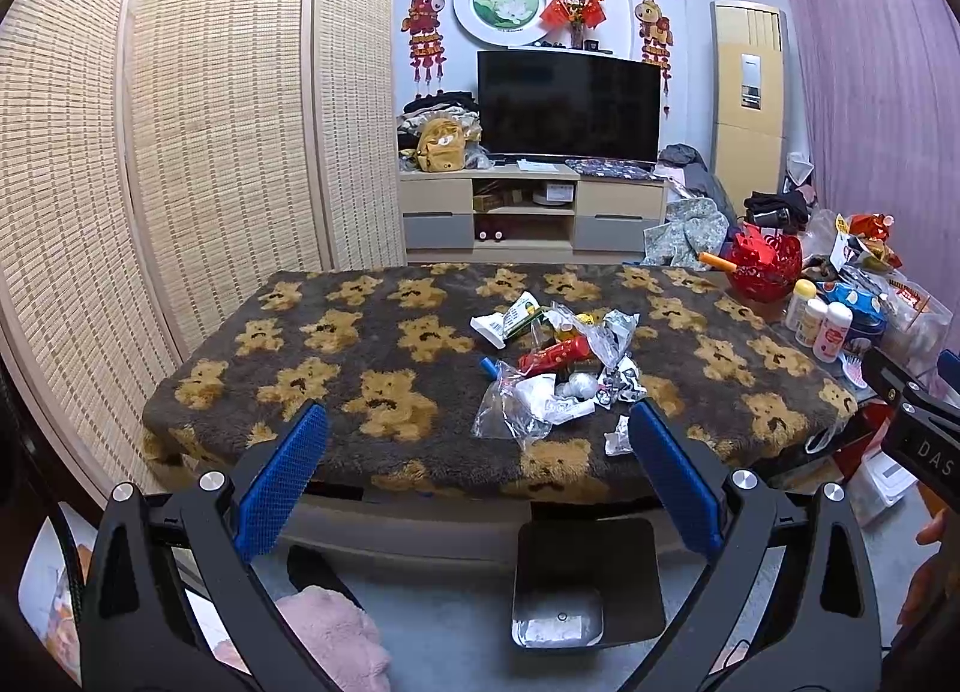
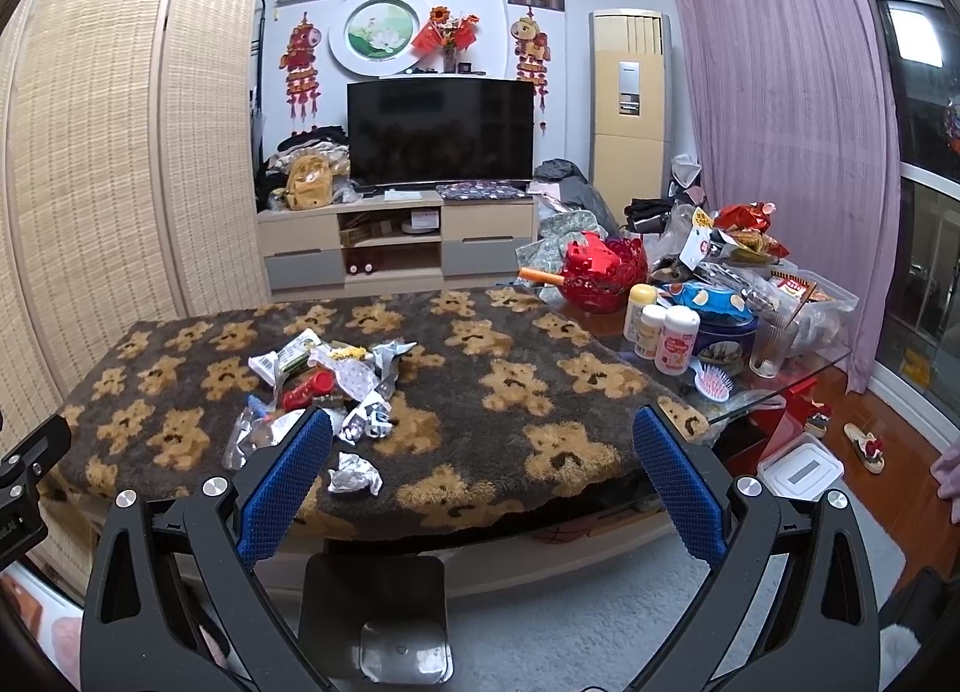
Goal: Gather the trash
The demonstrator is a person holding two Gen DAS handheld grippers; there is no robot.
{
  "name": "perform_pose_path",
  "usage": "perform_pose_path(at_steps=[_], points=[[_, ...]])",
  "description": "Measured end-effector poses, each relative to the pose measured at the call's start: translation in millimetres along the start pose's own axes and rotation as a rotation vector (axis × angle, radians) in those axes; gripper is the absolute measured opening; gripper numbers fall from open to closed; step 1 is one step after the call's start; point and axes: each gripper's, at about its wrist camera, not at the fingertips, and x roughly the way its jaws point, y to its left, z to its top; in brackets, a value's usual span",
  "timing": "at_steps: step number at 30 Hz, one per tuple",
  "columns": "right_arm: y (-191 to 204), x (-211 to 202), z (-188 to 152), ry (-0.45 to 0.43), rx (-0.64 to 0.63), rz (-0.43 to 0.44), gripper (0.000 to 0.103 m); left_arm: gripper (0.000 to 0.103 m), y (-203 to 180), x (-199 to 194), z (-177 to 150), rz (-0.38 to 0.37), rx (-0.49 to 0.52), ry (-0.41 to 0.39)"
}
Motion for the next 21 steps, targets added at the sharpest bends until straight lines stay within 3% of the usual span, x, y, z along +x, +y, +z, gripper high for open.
perform_pose_path(at_steps=[12,17,21], points=[[-6,46,-10,0.048,0.023,-0.042,0.100,0.095,13,48,-12,-0.019,0.006,0.079],[-1,91,-26,0.170,0.066,0.035,0.100,0.095,18,93,-22,-0.028,0.024,0.153],[9,126,-41,0.230,0.042,0.041,0.100,0.095,23,125,-31,-0.043,0.033,0.216]])
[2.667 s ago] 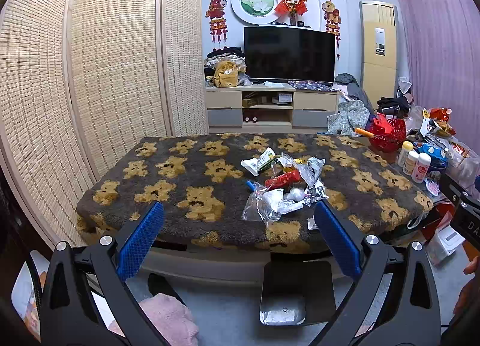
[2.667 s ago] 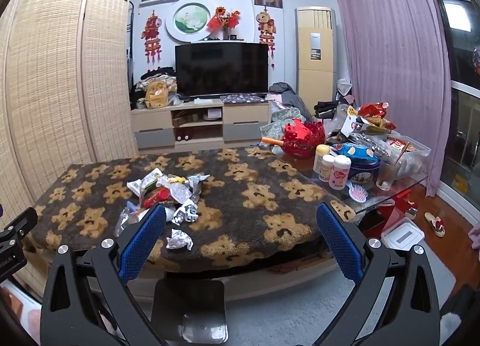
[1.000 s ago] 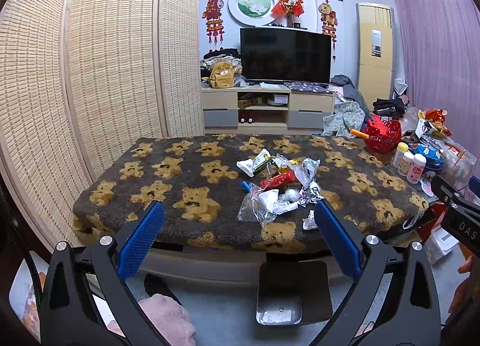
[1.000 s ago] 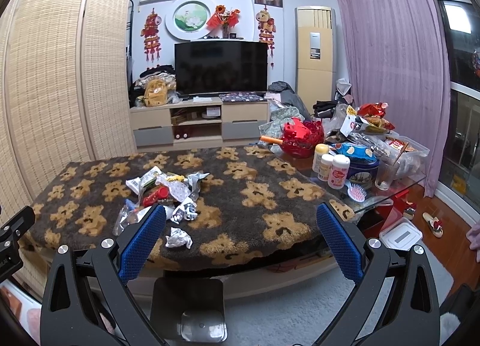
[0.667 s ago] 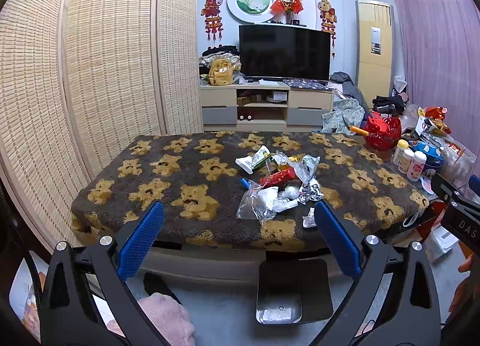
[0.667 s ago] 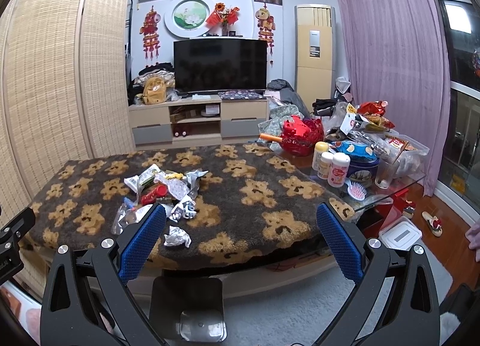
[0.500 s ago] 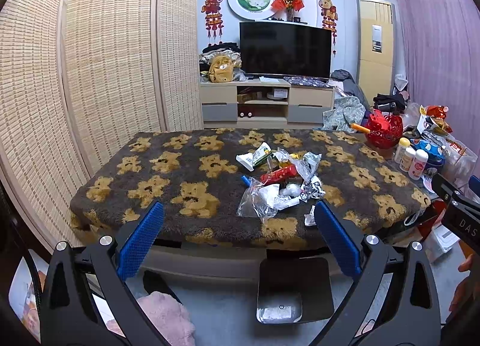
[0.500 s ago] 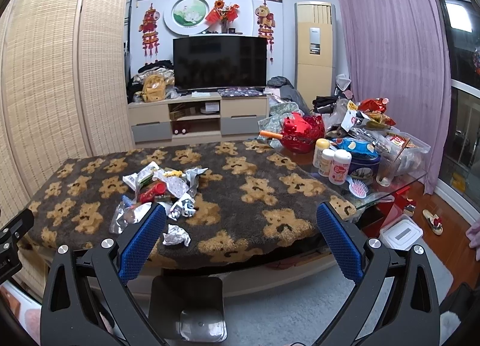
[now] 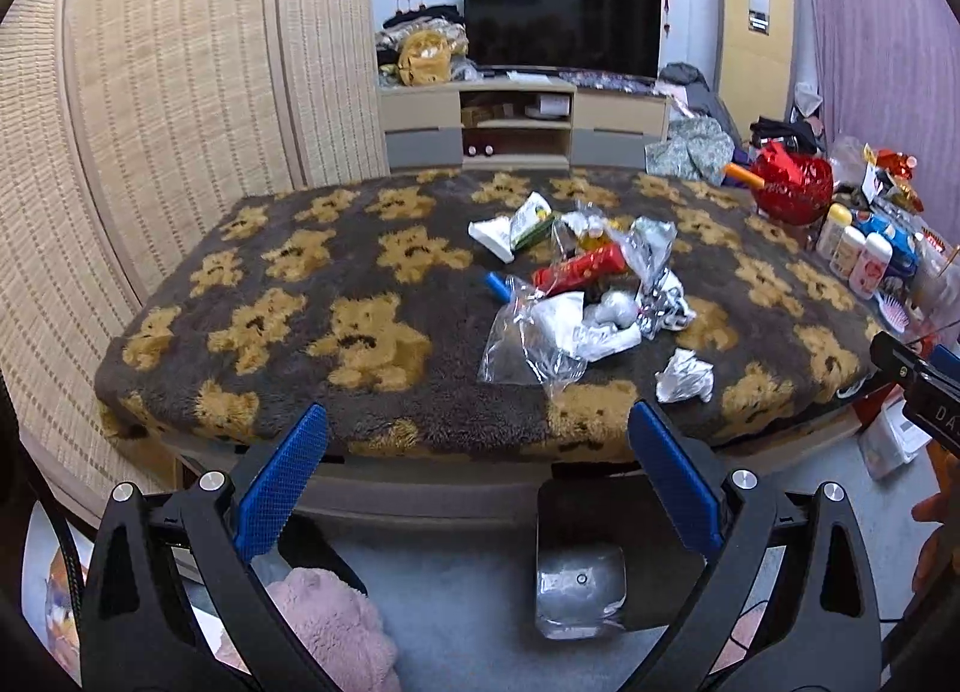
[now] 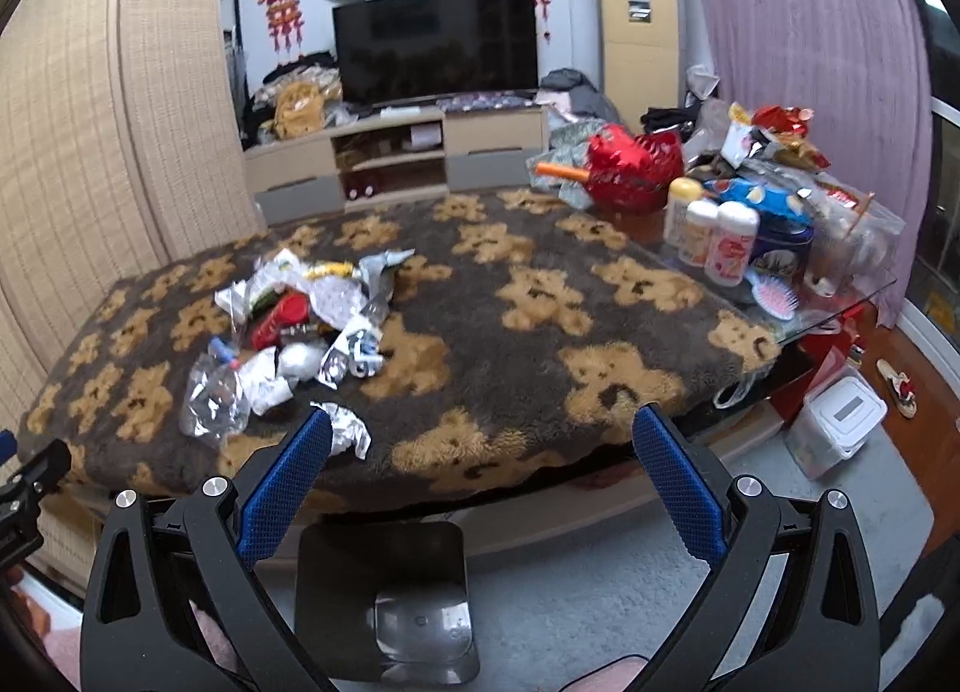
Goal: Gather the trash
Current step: 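Grasp the clear plastic bag with the left tool while the right tool grasps crumpled foil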
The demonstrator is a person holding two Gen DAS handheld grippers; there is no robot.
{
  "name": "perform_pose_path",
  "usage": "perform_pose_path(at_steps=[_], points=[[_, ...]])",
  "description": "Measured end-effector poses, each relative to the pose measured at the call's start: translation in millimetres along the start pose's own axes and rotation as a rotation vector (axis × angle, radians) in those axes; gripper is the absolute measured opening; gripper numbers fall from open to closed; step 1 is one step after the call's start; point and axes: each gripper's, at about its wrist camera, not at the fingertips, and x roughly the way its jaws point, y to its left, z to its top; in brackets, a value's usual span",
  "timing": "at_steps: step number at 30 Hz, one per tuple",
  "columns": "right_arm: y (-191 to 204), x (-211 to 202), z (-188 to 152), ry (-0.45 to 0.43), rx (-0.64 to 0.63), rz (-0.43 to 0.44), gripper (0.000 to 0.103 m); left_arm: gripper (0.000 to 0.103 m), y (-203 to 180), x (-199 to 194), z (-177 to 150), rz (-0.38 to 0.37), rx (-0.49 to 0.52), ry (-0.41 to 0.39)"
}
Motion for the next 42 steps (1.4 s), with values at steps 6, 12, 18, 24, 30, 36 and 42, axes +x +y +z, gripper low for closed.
perform_pose_path(at_steps=[6,12,18,24,30,36,42], points=[[19,55,-11,0.094,-0.016,0.071,0.100,0.095,4,42,3,-0.003,0.027,0.063],[42,88,-17,0.109,-0.083,0.127,0.096,0.093,12,80,11,0.014,0.041,0.108],[64,116,-18,0.149,-0.114,0.208,0.069,0.070,9,116,20,-0.053,0.059,0.160],[78,140,-21,0.159,-0.152,0.212,0.066,0.068,-8,147,33,-0.107,0.088,0.179],[79,156,-25,0.182,-0.160,0.224,0.046,0.049,-9,180,29,-0.144,0.073,0.240],[85,155,-29,0.186,-0.167,0.245,0.028,0.043,-14,185,20,-0.176,0.082,0.239],[78,147,-30,0.182,-0.155,0.251,0.019,0.021,-19,175,14,-0.189,0.084,0.241]])
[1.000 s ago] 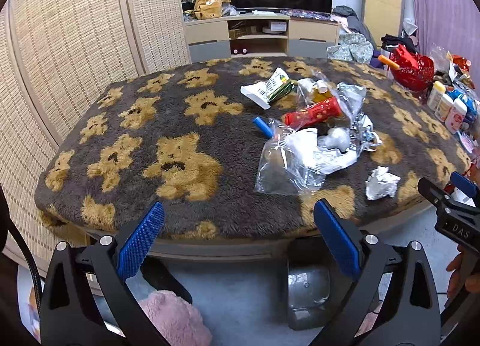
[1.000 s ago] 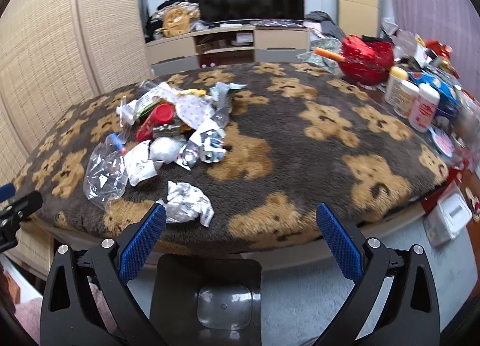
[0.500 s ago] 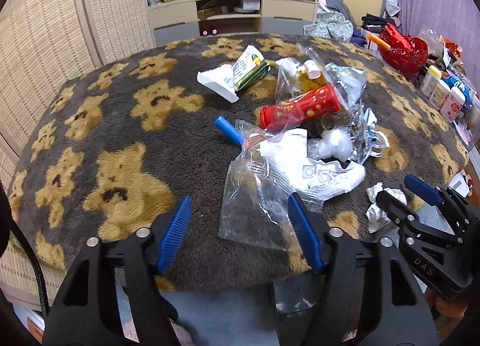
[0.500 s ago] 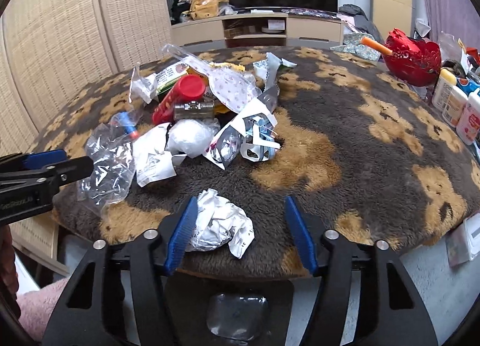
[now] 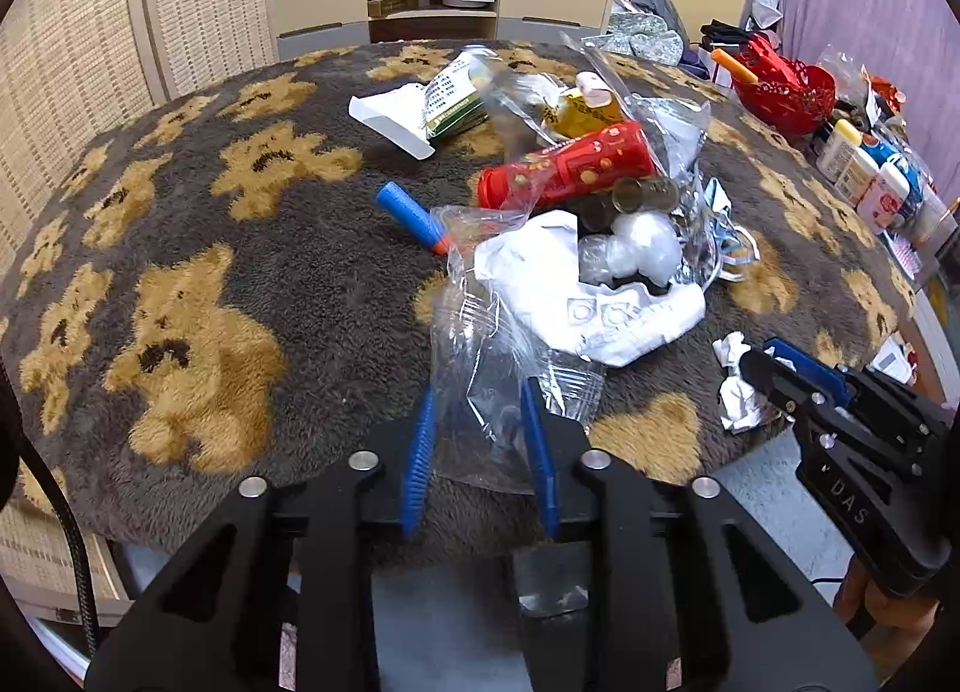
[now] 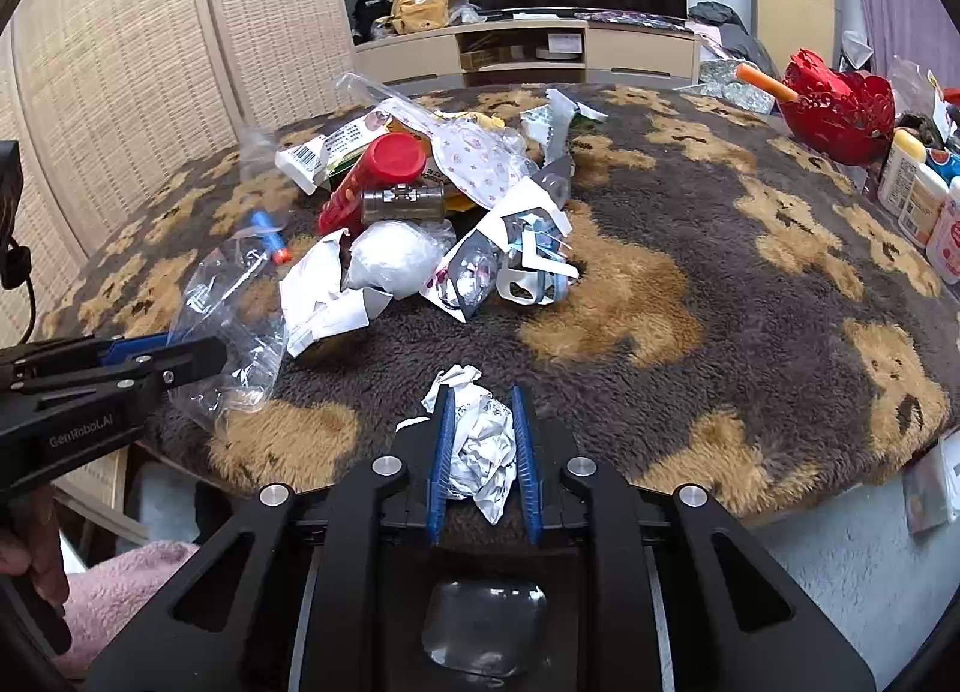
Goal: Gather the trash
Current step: 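Grasp the clear plastic bag with the left tool while the right tool grasps crumpled foil, then lower both tools over the black bin and open them to drop the trash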
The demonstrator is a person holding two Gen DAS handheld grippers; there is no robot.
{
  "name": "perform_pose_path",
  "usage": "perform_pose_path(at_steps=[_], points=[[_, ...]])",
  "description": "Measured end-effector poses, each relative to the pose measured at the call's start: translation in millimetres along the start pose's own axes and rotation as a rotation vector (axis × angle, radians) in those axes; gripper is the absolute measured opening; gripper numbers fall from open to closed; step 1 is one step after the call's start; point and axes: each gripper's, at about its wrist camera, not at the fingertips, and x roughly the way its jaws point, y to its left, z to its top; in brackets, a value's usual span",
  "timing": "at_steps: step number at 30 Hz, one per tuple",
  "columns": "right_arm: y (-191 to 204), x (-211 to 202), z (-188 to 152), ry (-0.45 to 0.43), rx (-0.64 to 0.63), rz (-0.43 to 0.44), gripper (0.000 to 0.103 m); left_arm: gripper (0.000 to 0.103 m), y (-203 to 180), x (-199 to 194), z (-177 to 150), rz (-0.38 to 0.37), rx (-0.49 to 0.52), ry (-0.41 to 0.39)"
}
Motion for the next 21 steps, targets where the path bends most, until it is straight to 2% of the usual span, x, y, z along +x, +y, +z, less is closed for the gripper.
perform_pose_path(at_steps=[1,7,14,21], points=[[-1,-2,-1,-0.002,0.000,-0.002,0.019,0.016,-1,-1,-1,0.001,0.003,0.002],[-4,-19,-4,-0.015,-0.010,0.003,0.016,0.009,-7,-22,-17,-0.013,-0.010,-0.009],[-6,-63,-16,-0.033,-0.039,0.029,0.016,0.009,-26,-69,-43,-0.045,-0.010,-0.049],[-15,-79,-57,0.048,-0.035,0.051,0.016,0.009,-52,-77,-82,-0.100,-0.006,-0.006]])
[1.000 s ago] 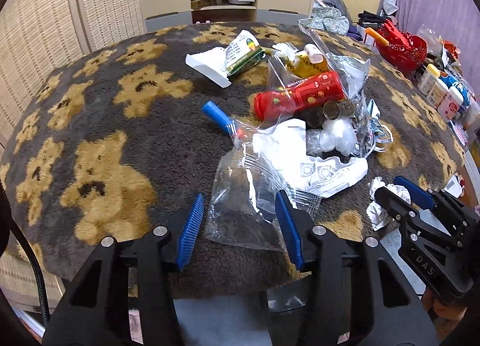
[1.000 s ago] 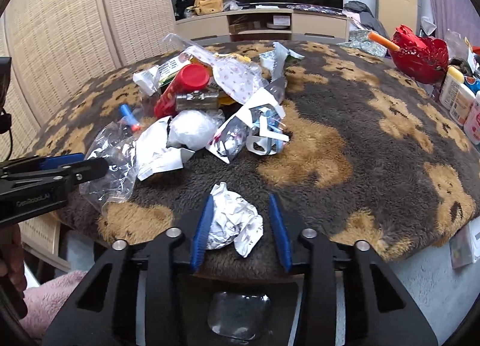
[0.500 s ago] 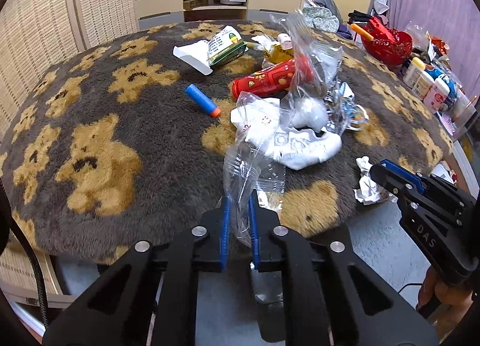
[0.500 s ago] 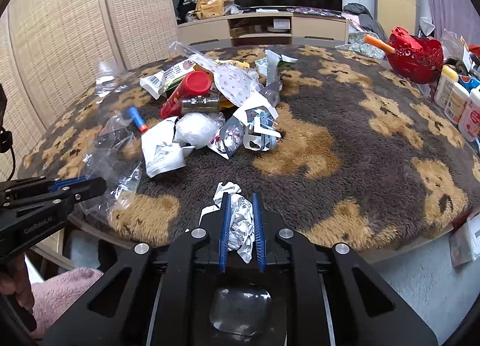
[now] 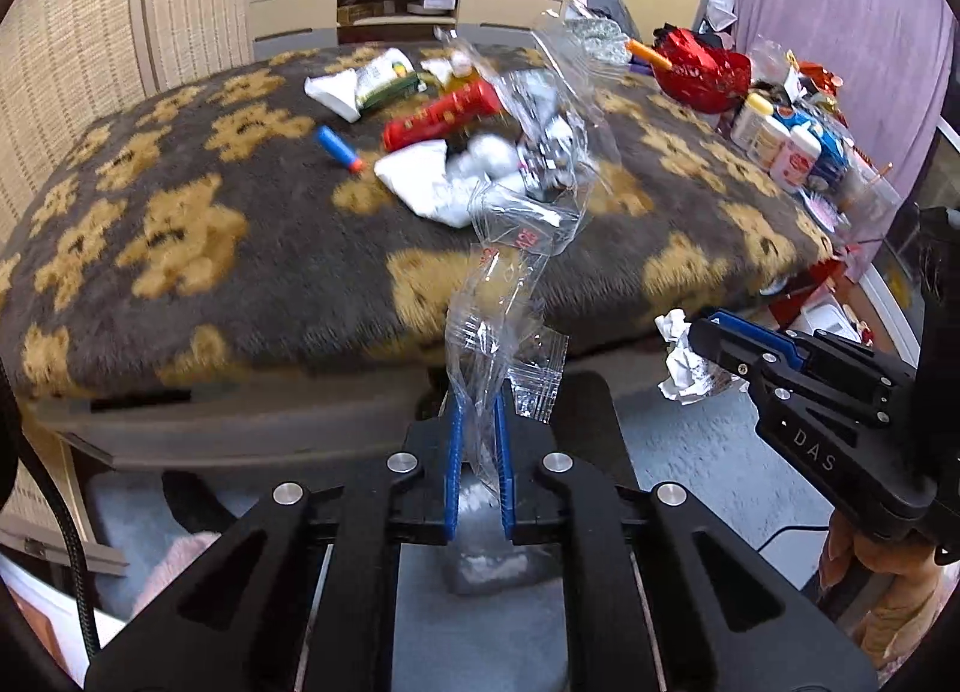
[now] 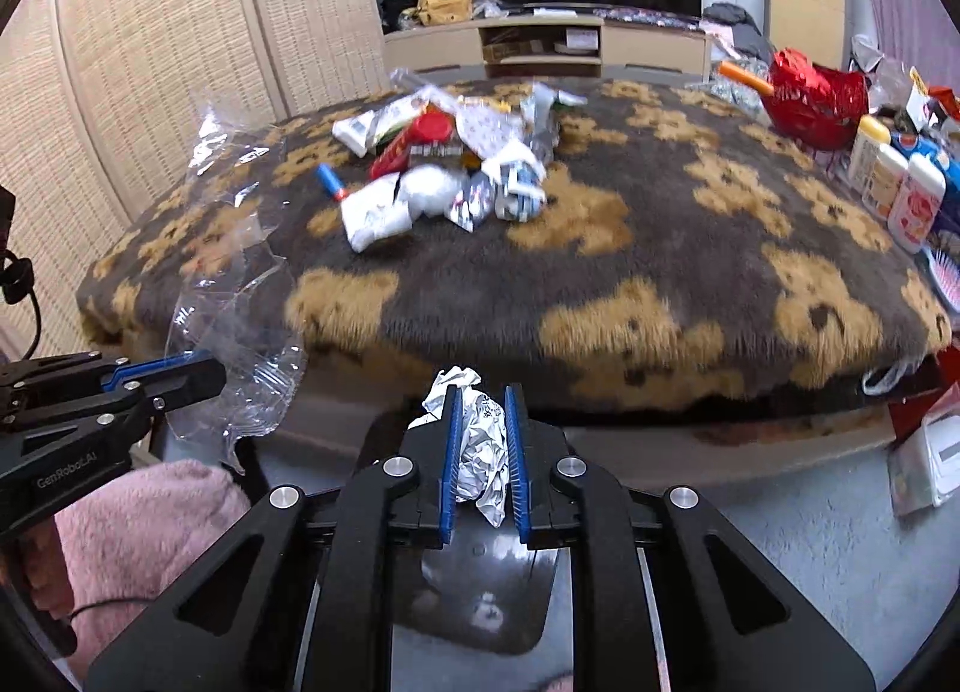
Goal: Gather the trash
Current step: 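Lower both tools over the black bin and open them to drop the trash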
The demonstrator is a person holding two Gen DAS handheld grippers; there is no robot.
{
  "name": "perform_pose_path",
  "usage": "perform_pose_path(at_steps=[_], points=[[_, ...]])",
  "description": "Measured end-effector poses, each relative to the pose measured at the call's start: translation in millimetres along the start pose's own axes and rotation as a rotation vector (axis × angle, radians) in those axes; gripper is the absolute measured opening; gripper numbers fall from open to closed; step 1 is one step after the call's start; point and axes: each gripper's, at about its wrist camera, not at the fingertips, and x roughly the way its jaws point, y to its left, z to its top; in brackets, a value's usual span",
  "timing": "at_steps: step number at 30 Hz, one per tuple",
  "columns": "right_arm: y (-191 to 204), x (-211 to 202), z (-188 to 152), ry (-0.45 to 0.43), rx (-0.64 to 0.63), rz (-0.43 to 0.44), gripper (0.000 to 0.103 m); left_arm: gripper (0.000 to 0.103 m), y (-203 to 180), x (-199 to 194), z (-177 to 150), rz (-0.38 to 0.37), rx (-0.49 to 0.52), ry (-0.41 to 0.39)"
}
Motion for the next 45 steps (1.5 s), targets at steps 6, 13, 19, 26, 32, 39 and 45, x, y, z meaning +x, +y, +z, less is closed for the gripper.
perform_pose_path(at_steps=[6,13,19,26,32,39,45], points=[[-13,20,-34,0.121,0.069,0.056,0.016,0.009,-16,27,-41,-0.029,-0.019,0.104],[-31,73,-57,0.242,0.176,0.094,0.016,0.009,-18,84,-70,-0.062,-0.038,0.219],[-29,102,-67,0.286,0.201,0.090,0.019,0.009,-12,123,-85,-0.083,-0.045,0.287],[-23,113,-65,0.293,0.224,0.080,0.043,0.035,-4,135,-91,-0.097,-0.063,0.316],[-30,103,-56,0.259,0.235,0.063,0.058,0.051,1,122,-85,-0.063,-0.068,0.274],[-41,72,-44,0.176,0.240,0.027,0.078,0.068,3,89,-69,-0.030,-0.061,0.180],[-49,32,-20,0.039,0.239,-0.056,0.094,0.082,12,55,-48,0.006,-0.067,0.084]])
